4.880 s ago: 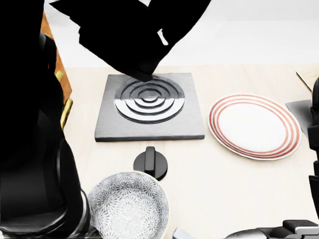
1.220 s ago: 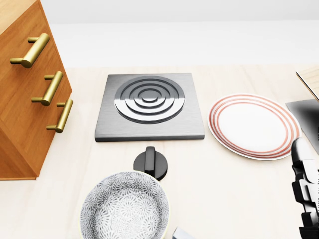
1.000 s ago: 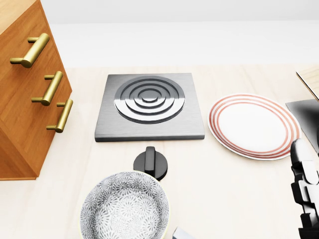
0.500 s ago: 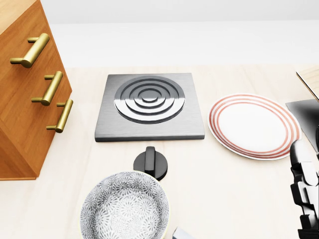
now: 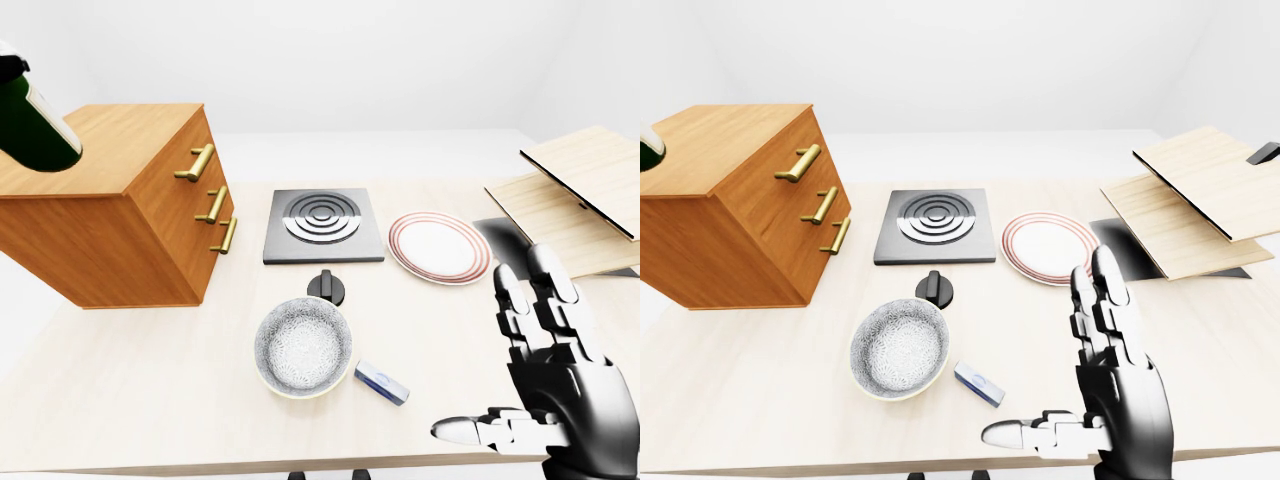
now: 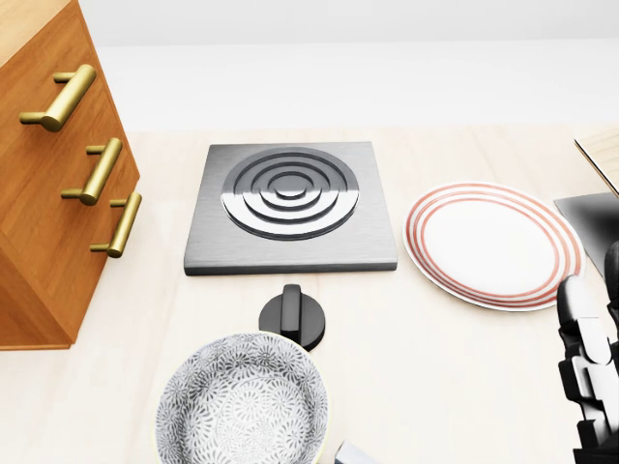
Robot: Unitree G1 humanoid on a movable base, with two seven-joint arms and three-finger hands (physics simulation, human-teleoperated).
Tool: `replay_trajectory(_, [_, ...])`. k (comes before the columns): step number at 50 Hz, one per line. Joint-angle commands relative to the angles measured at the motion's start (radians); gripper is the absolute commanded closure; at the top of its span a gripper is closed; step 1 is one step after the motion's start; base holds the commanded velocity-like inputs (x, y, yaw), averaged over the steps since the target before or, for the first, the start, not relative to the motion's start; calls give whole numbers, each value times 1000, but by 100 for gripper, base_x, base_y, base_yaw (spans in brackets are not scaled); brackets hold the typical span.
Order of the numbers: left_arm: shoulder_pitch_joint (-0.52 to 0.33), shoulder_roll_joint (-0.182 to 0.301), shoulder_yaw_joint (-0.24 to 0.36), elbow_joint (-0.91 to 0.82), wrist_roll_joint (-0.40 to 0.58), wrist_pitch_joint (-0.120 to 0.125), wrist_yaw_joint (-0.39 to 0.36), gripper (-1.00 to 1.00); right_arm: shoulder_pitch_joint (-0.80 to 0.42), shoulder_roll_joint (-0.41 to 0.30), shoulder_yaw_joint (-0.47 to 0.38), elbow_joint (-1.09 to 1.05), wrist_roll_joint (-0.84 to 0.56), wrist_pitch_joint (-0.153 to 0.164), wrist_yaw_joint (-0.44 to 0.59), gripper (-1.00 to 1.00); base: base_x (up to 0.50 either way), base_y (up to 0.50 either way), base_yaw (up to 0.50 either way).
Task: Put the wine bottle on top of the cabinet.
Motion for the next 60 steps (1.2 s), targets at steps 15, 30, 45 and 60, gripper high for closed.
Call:
replay_trajectory(15, [81,-51,83,70,-175,0,194,90,23,103,-73,13,2,0,115,-100,0,0,0])
replay_trajectory(30, [107,-98,112,93,-211,0,318,88,36,172,-128,24,16,0,194,-100,0,0,0])
replay_trajectory(45, [142,-138,98,104,-195,0,364,-23,15,220,-163,13,3,0,246,-100,0,0,0])
replay_trajectory(60, [150,-147,94,105,-177,0,370,-89,14,241,-190,13,13,0,272,-100,0,0,0])
